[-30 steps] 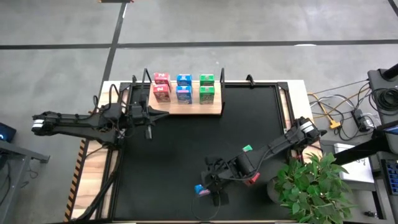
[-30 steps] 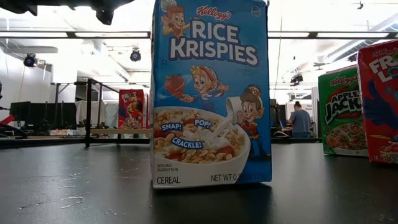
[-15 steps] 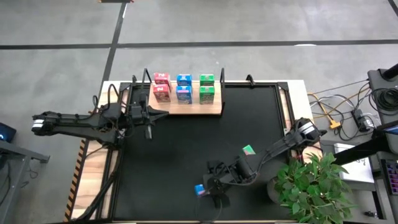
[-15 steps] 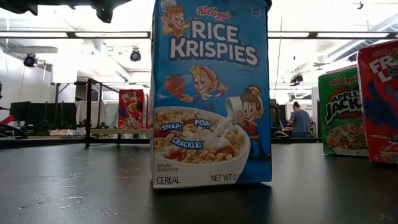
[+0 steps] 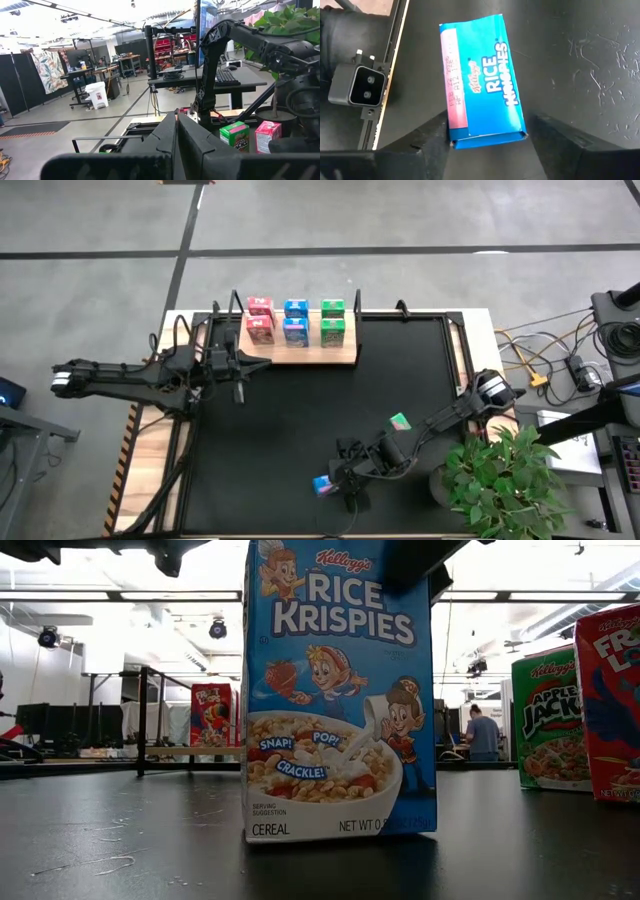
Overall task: Stack cereal on shelf
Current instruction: Put the blue cereal box on the shelf aligned with the other blue cereal boxes
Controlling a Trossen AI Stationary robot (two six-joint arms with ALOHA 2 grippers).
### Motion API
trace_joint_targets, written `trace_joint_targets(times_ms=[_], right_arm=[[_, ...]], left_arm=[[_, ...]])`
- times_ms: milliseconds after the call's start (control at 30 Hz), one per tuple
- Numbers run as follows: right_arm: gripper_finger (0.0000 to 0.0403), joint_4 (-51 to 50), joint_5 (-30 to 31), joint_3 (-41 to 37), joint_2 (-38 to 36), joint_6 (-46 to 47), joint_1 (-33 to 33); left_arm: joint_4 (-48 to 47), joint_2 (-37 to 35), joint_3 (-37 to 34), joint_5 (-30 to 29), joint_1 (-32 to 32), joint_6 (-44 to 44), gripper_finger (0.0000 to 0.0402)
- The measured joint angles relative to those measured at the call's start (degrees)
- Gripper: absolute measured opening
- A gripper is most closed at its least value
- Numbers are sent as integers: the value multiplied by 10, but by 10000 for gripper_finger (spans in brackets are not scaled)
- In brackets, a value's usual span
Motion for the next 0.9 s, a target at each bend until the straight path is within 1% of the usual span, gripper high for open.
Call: trace_joint_targets(times_ms=[233, 433, 600, 733, 900], right_arm=[[197, 4, -1, 0, 0, -2, 0], [170, 19, -2, 0, 0, -4, 0], [156, 28, -2, 1, -8, -4, -8], [152, 25, -2, 21, -8, -17, -27], [151, -20, -3, 58, -9, -45, -73]], left_arm=[[0, 0, 0, 0, 0, -2, 0], [0, 0, 0, 0, 0, -2, 0], [0, 0, 0, 0, 0, -2, 0], [0, 0, 0, 0, 0, 0, 0], [-1, -2, 0, 0, 0, 6, 0]])
